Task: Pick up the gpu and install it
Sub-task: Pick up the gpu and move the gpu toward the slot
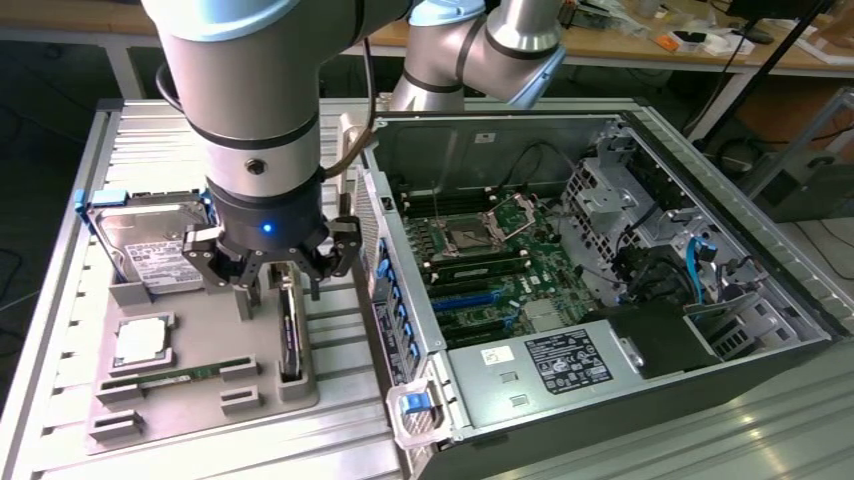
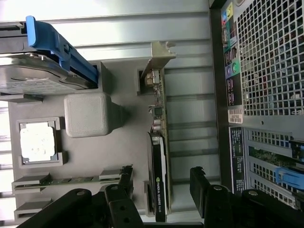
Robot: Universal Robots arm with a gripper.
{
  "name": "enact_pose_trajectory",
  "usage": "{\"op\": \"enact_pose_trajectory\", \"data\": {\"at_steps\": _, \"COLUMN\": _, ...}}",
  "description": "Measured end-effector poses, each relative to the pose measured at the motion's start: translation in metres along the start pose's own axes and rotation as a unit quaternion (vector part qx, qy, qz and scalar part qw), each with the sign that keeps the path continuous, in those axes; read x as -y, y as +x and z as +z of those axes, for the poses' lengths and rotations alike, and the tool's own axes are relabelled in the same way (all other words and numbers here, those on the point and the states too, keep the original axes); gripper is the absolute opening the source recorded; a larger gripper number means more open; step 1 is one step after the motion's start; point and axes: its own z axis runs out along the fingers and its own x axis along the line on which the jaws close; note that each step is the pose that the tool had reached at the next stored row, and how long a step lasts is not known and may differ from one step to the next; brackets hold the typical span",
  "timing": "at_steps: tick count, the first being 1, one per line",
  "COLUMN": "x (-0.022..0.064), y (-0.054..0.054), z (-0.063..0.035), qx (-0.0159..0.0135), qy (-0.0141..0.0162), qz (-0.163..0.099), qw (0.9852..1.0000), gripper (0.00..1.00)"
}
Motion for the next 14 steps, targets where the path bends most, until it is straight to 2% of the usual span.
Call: {"op": "enact_pose_trajectory", "data": {"at_steps": 14, "x": 0.0002, "y": 0.0, "z": 0.0033, "qx": -0.0002, "qy": -0.0001, "qz": -0.003, "qw": 1.0, "gripper": 0.6}}
